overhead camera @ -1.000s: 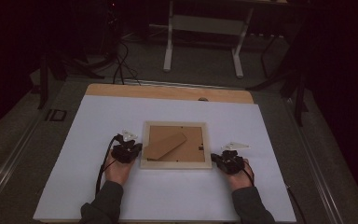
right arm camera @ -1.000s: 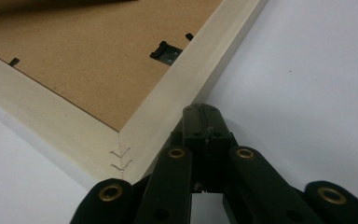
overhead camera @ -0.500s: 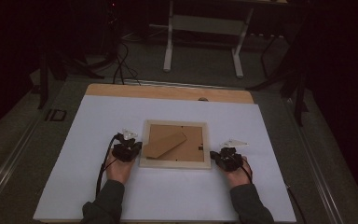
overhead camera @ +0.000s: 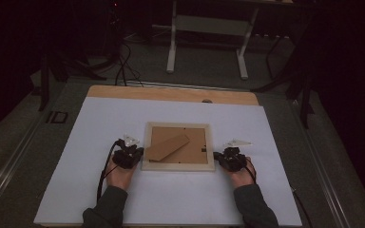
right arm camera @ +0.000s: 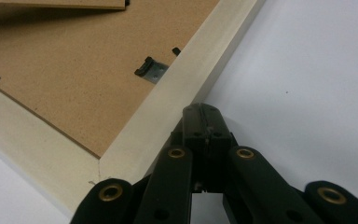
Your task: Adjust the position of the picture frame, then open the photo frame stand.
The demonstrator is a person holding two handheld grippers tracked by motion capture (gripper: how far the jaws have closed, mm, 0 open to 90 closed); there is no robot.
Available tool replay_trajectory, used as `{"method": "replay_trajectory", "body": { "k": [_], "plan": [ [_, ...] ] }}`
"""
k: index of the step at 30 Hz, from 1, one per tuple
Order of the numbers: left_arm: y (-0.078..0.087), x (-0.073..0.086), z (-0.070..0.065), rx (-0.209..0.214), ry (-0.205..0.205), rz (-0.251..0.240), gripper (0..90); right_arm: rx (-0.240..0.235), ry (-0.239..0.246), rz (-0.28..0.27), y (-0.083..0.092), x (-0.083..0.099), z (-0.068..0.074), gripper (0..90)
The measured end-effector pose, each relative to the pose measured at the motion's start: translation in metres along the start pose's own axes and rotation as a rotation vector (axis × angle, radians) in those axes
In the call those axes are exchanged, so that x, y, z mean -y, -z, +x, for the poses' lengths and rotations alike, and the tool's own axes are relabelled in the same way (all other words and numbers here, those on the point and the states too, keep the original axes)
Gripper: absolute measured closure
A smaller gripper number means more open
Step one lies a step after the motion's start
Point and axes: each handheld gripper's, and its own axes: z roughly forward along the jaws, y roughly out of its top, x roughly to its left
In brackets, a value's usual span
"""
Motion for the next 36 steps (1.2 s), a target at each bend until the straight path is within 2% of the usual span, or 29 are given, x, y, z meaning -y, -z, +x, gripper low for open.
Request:
{"method": "replay_trajectory", "body": {
  "k": [2, 4, 7, 11, 13, 16, 19, 23, 29, 36],
  "plan": [
    [0.001, 0.001, 0.003, 0.017, 0.005, -0.002, 89.7, -0.003, 0.011, -0.006, 0.0, 0.001, -0.001, 89.9],
    [0.003, 0.002, 0.005, 0.027, 0.013, -0.012, 83.8, -0.002, 0.016, -0.01, 0.0, 0.001, -0.001, 89.8],
    [0.008, 0.003, 0.005, 0.042, 0.007, -0.03, 81.5, 0.025, 0.046, -0.016, 0.001, 0.001, 0.002, 89.6],
    [0.011, 0.007, 0.006, 0.047, -0.008, -0.028, 76.2, 0.041, 0.042, -0.041, 0.008, 0.0, 0.0, 87.1],
    [0.012, 0.011, 0.008, 0.046, -0.009, -0.02, 74.1, 0.033, 0.043, -0.052, 0.013, 0.0, -0.001, 83.4],
    [0.014, 0.012, 0.012, 0.051, 0.016, -0.025, 71.9, 0.025, 0.064, -0.06, 0.018, 0.001, 0.001, 78.7],
    [0.016, 0.012, 0.011, 0.061, 0.01, -0.032, 69.0, 0.026, 0.071, -0.069, 0.022, 0.002, 0.002, 75.6],
    [0.019, 0.011, 0.011, 0.074, 0.01, -0.033, 67.0, 0.023, 0.076, -0.078, 0.027, 0.002, 0.003, 72.8],
    [0.03, 0.009, 0.013, 0.07, 0.016, -0.06, 66.0, 0.017, 0.073, -0.091, 0.031, 0.001, 0.002, 70.5],
    [0.041, 0.0, 0.018, 0.089, 0.03, -0.093, 61.9, 0.01, 0.067, -0.099, 0.033, 0.0, 0.0, 68.3]
  ]
}}
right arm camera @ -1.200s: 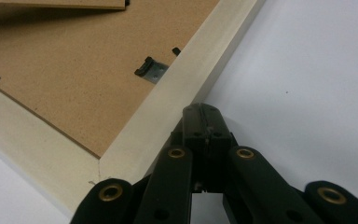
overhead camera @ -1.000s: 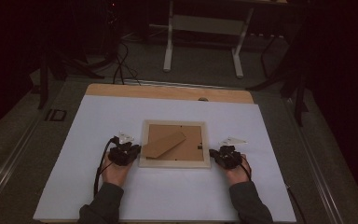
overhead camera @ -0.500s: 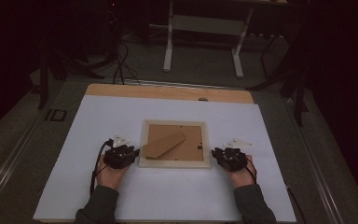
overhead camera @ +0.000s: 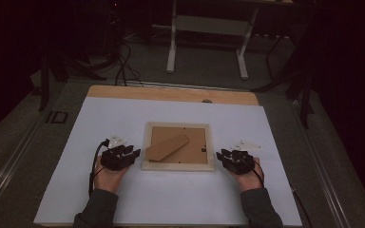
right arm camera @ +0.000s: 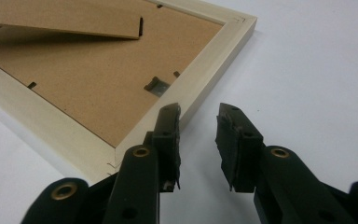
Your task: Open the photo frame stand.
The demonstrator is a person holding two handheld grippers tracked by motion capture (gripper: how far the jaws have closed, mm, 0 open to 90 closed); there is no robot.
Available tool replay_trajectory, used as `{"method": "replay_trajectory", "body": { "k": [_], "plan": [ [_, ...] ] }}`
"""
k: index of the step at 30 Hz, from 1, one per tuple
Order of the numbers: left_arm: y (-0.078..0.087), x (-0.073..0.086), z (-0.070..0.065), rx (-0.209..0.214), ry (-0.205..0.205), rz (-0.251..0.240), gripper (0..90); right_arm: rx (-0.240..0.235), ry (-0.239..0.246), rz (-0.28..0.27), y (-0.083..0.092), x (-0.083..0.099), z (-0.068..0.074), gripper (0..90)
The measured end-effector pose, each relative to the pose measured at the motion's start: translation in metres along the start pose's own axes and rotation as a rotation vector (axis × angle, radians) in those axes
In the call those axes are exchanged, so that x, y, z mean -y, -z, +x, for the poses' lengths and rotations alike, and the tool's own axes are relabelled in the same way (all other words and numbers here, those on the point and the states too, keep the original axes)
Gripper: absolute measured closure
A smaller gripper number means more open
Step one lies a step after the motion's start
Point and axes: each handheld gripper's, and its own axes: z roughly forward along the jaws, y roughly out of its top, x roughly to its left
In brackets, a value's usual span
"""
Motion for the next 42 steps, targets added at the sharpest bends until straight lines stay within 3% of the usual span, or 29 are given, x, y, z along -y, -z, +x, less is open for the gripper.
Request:
{"method": "replay_trajectory", "body": {
  "k": [1, 4, 8, 11, 16, 24, 42],
  "plan": [
    [0.004, -0.003, 0.001, 0.023, 0.014, -0.015, 61.9, -0.001, 0.0, 0.0, 0.0, 0.0, -0.001, 68.0],
    [0.009, -0.008, 0.001, 0.05, -0.003, -0.032, 60.3, 0.0, -0.014, 0.001, 0.001, 0.002, -0.003, 67.4],
    [0.017, -0.018, 0.003, 0.083, 0.009, -0.061, 60.3, -0.003, -0.02, -0.004, 0.003, 0.001, -0.004, 67.0],
    [0.02, -0.028, 0.003, 0.122, 0.009, -0.041, 62.7, -0.005, -0.019, -0.004, 0.004, 0.001, -0.003, 65.7],
    [0.02, -0.043, -0.002, 0.143, -0.018, -0.024, 61.7, -0.018, -0.016, -0.002, 0.001, 0.001, 0.0, 65.2],
    [0.009, -0.057, -0.005, 0.205, 0.013, 0.002, 59.6, -0.018, -0.009, 0.002, 0.0, 0.0, 0.002, 63.4],
    [-0.012, -0.075, -0.004, 0.253, 0.025, 0.098, 52.4, -0.035, -0.026, 0.001, -0.001, -0.002, 0.003, 64.4]
  ]
}}
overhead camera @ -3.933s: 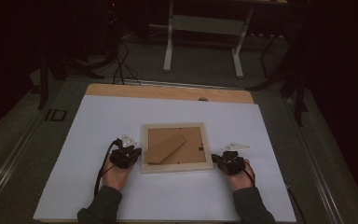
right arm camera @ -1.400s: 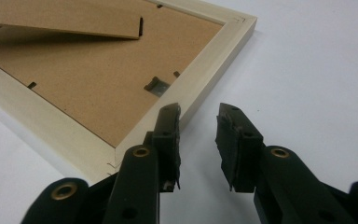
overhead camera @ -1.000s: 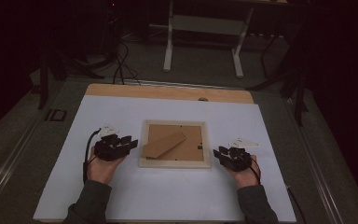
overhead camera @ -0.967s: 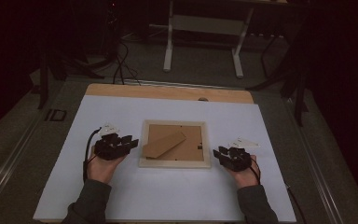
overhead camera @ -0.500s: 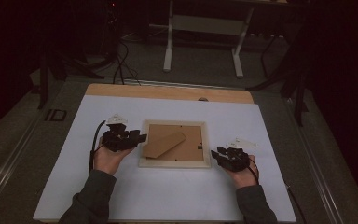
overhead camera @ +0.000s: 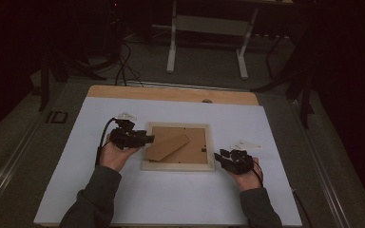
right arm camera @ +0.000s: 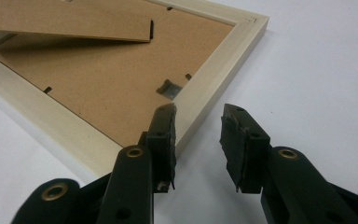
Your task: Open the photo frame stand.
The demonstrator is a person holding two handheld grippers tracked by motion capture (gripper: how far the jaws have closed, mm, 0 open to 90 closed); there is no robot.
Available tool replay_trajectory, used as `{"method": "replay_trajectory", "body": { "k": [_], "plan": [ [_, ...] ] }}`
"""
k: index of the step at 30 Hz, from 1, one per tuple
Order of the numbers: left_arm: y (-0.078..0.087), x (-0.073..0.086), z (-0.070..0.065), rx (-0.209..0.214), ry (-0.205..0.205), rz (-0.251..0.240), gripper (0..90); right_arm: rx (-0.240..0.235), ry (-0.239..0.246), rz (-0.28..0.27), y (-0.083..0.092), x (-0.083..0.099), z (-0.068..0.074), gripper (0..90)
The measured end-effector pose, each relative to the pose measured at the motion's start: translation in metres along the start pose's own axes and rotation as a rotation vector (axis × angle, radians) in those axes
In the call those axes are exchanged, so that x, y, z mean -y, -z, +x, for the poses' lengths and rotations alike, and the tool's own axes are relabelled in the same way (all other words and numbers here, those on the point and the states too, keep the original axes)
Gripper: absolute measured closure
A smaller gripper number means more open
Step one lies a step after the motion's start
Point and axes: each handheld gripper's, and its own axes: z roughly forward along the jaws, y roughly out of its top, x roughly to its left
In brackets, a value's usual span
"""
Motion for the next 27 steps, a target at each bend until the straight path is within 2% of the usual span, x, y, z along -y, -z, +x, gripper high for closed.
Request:
{"method": "replay_trajectory", "body": {
  "k": [4, 8, 16, 21, 27],
  "plan": [
    [-0.004, -0.002, 0.003, 0.007, 0.001, 0.014, 51.4, 0.0, -0.001, -0.001, 0.0, 0.0, 0.0, 64.0],
    [-0.009, -0.003, 0.003, 0.0, -0.026, 0.027, 51.4, 0.002, -0.004, -0.002, 0.0, 0.0, -0.001, 62.0],
    [-0.027, -0.004, 0.001, 0.037, -0.04, 0.094, 48.7, 0.008, -0.008, -0.005, 0.0, 0.0, -0.001, 59.6],
    [-0.035, -0.003, 0.005, 0.067, -0.019, 0.11, 48.9, 0.008, -0.009, -0.007, 0.001, 0.0, -0.002, 59.0],
    [-0.042, -0.003, 0.008, 0.088, 0.009, 0.136, 53.7, 0.006, -0.007, -0.006, 0.0, 0.0, -0.002, 58.7]
  ]
}}
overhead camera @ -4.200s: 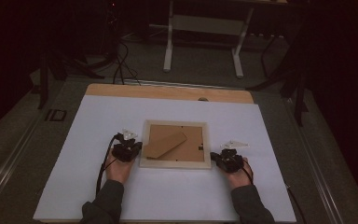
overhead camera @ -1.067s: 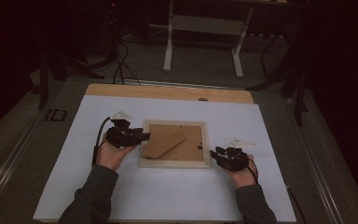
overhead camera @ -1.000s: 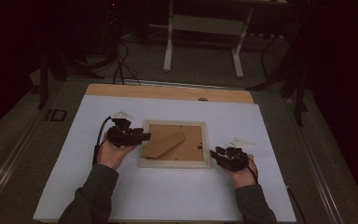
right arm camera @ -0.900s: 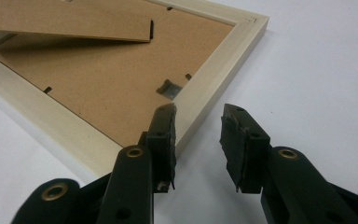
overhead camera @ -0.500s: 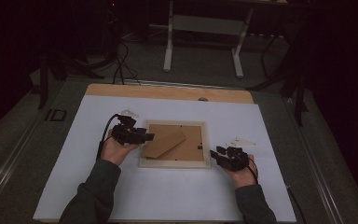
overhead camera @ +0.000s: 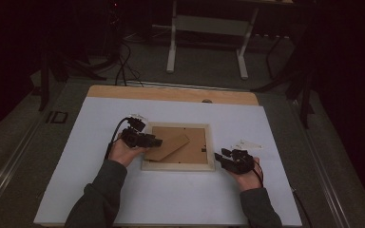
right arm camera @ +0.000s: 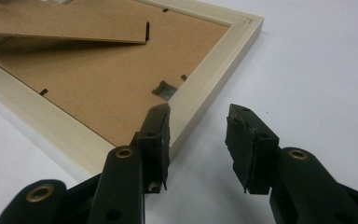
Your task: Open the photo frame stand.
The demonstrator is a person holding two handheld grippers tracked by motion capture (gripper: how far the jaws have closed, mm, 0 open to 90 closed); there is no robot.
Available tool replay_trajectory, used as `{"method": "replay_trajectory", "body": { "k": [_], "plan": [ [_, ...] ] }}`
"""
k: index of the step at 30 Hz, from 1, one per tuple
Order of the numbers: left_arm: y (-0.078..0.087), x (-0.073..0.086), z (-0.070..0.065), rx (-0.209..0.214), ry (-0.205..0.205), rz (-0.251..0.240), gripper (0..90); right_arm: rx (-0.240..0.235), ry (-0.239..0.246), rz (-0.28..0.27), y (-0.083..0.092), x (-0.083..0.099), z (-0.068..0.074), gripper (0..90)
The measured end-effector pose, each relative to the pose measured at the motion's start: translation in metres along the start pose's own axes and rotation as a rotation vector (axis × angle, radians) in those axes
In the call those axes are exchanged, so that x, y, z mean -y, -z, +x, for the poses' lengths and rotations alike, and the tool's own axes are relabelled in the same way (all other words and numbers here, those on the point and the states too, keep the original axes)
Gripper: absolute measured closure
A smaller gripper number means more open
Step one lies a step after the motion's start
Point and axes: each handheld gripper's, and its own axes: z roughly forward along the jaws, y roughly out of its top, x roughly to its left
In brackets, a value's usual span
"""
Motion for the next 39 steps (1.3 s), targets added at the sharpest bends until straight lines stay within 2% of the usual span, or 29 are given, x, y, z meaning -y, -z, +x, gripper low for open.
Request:
{"method": "replay_trajectory", "body": {
  "k": [6, 9, 13, 22, 27, 33, 36, 39],
  "plan": [
    [-0.007, -0.001, 0.002, 0.029, 0.029, 0.024, 52.1, -0.002, 0.0, 0.002, 0.0, 0.0, 0.0, 58.5],
    [-0.011, -0.001, 0.005, 0.072, 0.068, 0.022, 49.1, -0.003, 0.002, 0.002, 0.0, 0.0, 0.0, 58.5],
    [-0.015, -0.002, 0.007, 0.093, 0.087, 0.033, 46.7, -0.003, 0.002, 0.002, 0.0, 0.0, 0.0, 58.4],
    [-0.027, -0.003, 0.006, 0.113, 0.084, 0.058, 45.7, -0.005, 0.001, 0.002, 0.0, 0.0, 0.0, 58.2],
    [-0.033, -0.004, 0.003, 0.144, 0.075, 0.085, 47.9, -0.007, 0.002, 0.003, 0.0, 0.0, 0.0, 58.1],
    [-0.039, -0.005, 0.001, 0.17, 0.075, 0.092, 47.6, -0.008, 0.002, 0.004, -0.001, 0.001, 0.0, 58.1],
    [-0.041, -0.005, -0.001, 0.166, 0.061, 0.11, 46.8, -0.009, 0.002, 0.004, -0.001, 0.001, 0.0, 58.0],
    [-0.042, -0.005, 0.0, 0.173, 0.068, 0.111, 46.7, -0.01, 0.003, 0.008, -0.001, 0.001, 0.0, 58.0]
  ]
}}
